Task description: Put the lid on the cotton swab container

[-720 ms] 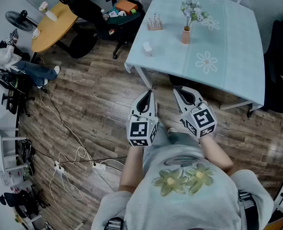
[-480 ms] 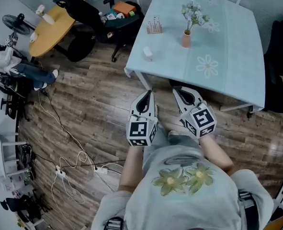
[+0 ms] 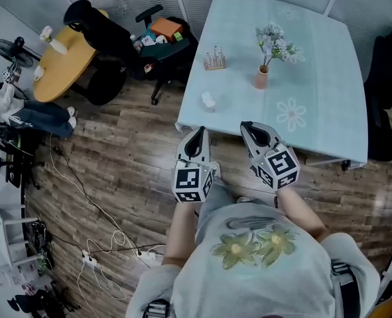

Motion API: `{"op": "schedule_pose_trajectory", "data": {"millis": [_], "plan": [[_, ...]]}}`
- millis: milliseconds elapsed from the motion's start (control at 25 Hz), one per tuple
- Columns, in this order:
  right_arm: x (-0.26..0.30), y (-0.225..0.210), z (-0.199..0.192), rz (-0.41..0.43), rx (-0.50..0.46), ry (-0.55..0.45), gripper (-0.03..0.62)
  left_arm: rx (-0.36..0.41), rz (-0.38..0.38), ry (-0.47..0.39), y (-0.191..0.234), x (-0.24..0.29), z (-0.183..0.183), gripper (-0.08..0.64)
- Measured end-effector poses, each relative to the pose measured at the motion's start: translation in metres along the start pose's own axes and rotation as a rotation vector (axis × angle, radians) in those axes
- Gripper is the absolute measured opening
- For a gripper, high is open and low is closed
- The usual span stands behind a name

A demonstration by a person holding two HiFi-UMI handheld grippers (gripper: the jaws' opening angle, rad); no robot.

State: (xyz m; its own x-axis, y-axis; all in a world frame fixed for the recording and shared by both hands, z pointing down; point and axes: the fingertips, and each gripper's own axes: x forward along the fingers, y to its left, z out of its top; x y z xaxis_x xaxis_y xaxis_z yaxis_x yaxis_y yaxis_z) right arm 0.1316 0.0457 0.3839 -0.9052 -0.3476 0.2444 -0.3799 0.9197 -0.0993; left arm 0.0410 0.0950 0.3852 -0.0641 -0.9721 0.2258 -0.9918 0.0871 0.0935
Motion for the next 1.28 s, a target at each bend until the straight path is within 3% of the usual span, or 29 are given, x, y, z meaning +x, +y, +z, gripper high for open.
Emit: {"op": "schedule_pose_trajectory", "data": {"millis": [200,320,560,720,1040,1280], "plan": [[0.037,-0.019,0.014,-0.033,-0.007,-0.003,0.0,-0.002,-0.03,0.004,0.029,0.031,0.008,0.005],[0.056,-0.028,0.021,-0.046,0.003,-0.006,0.058,0.015,-0.098,0.013,0.037,0.046,0.012,0.075],[0.088,-0.047,0.025,-0.063,0.067,-0.01,0.166,0.069,-0.251,0.05,0.047,0.076,0.011,0.287],[0.106,-0.061,0.025,-0.085,0.102,-0.019,0.189,0.107,-0.329,0.114,0.057,0.096,-0.002,0.377],[0.135,-0.078,0.01,-0.141,0.143,0.002,0.189,0.203,-0.425,0.22,0.075,0.126,-0.039,0.388],[0.148,-0.088,-0.013,-0.205,0.183,0.037,0.189,0.287,-0.541,0.311,0.075,0.138,-0.076,0.39]]}}
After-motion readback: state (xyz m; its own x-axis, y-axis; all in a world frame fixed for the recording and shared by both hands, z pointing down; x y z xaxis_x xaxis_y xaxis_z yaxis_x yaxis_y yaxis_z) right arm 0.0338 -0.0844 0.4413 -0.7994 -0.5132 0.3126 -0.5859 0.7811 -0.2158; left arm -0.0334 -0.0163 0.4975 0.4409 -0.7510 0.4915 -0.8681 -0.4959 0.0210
